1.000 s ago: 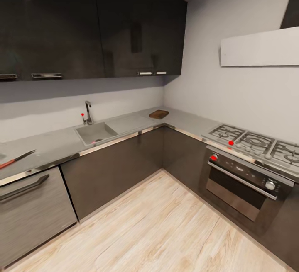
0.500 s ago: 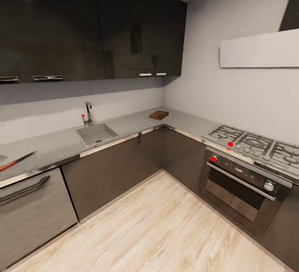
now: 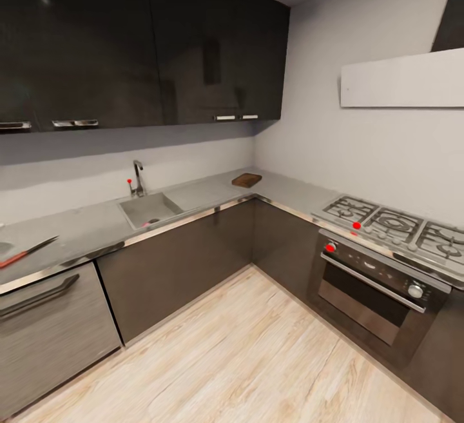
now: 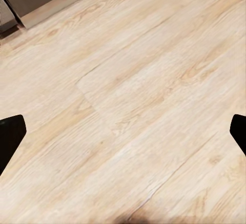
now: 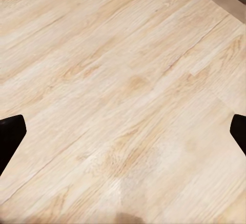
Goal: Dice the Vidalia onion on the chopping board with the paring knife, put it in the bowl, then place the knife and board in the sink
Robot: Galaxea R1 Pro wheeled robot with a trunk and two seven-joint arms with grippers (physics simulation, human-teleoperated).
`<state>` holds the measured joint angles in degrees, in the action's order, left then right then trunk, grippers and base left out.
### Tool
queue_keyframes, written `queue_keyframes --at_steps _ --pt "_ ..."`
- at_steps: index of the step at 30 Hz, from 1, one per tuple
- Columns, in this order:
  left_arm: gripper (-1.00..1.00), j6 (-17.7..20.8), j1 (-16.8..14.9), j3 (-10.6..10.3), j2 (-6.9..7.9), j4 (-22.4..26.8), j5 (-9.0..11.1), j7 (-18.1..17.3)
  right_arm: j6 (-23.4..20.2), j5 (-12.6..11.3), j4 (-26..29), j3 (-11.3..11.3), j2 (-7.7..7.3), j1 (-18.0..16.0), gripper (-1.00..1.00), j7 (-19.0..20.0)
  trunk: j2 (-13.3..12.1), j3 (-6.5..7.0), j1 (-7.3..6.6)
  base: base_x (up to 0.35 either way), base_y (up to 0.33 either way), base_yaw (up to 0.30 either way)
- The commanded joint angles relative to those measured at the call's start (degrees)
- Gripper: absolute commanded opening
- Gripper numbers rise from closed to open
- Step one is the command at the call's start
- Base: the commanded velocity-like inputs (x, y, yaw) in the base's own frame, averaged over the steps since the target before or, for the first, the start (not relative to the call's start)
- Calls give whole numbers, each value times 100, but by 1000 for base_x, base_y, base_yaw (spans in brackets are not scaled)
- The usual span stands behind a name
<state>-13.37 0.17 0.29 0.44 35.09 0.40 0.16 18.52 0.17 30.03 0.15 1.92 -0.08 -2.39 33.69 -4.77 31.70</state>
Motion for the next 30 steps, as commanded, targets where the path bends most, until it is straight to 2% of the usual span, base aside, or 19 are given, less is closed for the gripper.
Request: queue_keyframes --at_steps 1,27,30 --pt "100 -8 -1 1 0 6 4 2 11 2 3 2 1 -1 100 -20 -34 10 -20 0 0 0" --pt "100 -8 1 -3 0 1 4 2 12 2 2 5 1 -1 100 -20 -1077 477 -591 0 0 0" --pt "100 -8 1 -3 0 0 4 2 11 4 2 4 1 -1 100 -20 -1077 477 -591 0 0 0"
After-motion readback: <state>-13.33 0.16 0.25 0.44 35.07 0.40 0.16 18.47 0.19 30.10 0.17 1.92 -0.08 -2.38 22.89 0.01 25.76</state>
